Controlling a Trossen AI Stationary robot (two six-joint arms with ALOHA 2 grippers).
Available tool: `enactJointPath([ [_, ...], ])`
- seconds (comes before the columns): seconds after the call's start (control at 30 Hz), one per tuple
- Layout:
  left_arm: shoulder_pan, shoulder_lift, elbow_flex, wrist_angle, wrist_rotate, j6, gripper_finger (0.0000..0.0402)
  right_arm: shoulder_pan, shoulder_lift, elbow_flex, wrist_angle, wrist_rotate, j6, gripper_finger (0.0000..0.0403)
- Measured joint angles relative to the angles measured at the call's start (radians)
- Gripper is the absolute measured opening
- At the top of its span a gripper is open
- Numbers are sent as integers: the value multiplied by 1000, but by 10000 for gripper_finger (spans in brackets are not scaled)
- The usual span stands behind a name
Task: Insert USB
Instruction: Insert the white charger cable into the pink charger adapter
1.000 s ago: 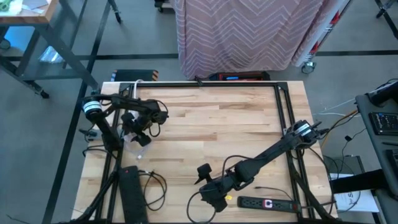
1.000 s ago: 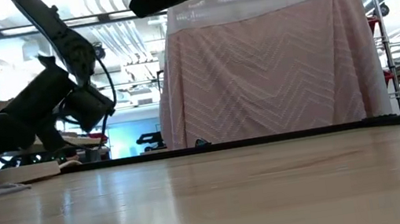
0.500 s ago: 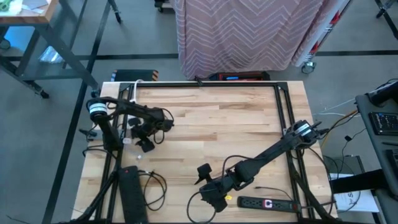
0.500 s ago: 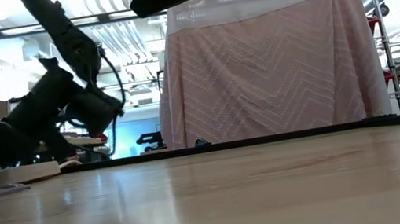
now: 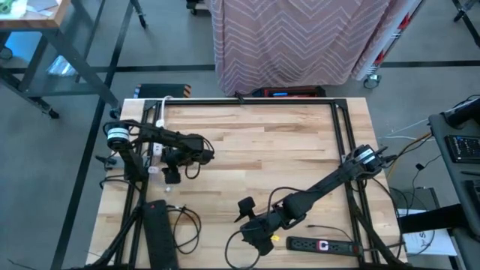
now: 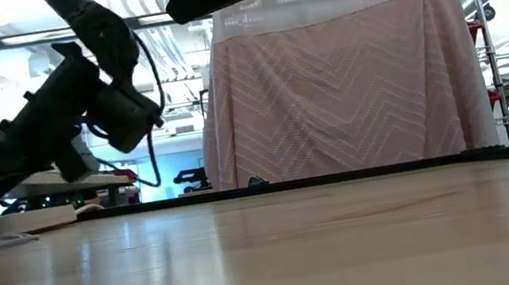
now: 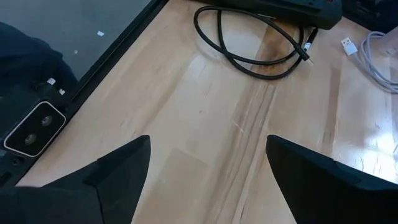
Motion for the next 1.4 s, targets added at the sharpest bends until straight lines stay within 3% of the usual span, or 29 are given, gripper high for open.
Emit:
enactJointPath([
  [0.23,-7,4,-59,-15,0,33,247,0,0,0,-18,0,0,311],
  [0.43,-47,11,-116,-6,10,16,251,0,0,-6,-25,1,-2,311],
  [1.07,-59,223,-106,71,-60,-12,195,-4,0,-7,-91,1,59,308],
  [1.33,-60,257,-99,91,-34,-11,106,-1,-9,-7,-226,1,89,299],
  [1.4,-62,255,-78,90,-10,-18,105,5,-14,-7,-253,3,89,293],
])
